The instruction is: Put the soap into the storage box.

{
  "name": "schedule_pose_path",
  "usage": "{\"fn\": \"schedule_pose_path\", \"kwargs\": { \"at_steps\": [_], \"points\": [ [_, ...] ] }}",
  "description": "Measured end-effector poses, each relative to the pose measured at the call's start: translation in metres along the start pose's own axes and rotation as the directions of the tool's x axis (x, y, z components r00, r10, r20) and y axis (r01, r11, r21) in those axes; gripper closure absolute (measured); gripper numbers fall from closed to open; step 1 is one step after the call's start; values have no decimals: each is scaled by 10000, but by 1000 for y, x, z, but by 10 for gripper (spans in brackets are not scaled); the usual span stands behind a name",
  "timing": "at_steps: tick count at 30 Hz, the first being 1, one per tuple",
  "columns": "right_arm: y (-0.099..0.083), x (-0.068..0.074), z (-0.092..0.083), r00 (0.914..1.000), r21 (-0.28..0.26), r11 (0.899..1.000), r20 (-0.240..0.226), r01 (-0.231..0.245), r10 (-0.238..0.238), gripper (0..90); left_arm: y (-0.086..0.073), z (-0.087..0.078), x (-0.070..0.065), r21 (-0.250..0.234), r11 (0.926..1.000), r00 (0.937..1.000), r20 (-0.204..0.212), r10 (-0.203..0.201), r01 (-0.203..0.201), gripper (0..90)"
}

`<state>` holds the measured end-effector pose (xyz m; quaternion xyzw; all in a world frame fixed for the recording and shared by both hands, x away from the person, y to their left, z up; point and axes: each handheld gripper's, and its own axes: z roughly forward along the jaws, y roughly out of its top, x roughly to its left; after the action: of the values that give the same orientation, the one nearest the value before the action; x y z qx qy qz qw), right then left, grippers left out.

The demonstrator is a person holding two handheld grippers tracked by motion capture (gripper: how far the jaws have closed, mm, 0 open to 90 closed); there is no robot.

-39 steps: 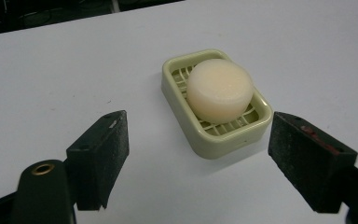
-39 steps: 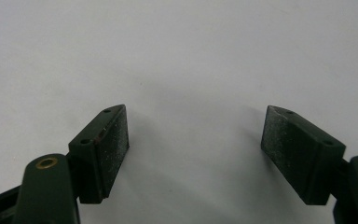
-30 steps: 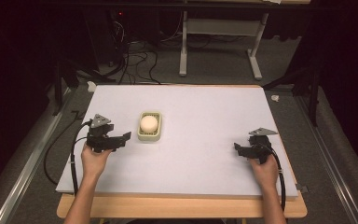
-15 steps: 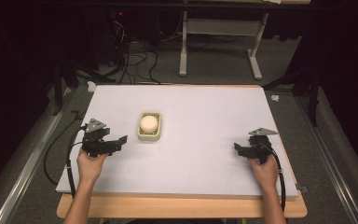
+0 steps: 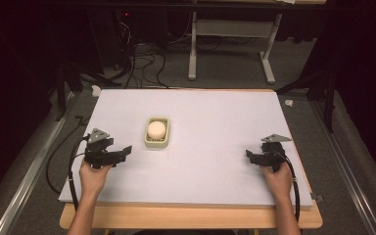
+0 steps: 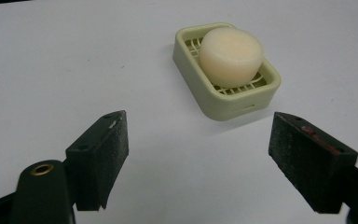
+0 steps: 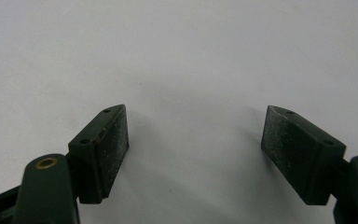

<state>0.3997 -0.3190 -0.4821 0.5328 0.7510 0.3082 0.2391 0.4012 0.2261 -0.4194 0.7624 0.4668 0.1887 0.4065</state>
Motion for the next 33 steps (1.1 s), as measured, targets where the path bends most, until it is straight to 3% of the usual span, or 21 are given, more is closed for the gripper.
{"fn": "schedule_pose_path", "kwargs": {
  "at_steps": [23, 33],
  "points": [
    [0, 0, 0, 10000, -1, 10000, 7, 3, -3, 236, -17, 8, 3, 260, 9993, 9997, -46, -259, 260, 208],
    [0, 0, 0, 10000, 1, 10000, 2, 0, 0, 236, -24, 19, 4, 665, 9974, 9995, -204, -246, 259, 206]
  ]
}}
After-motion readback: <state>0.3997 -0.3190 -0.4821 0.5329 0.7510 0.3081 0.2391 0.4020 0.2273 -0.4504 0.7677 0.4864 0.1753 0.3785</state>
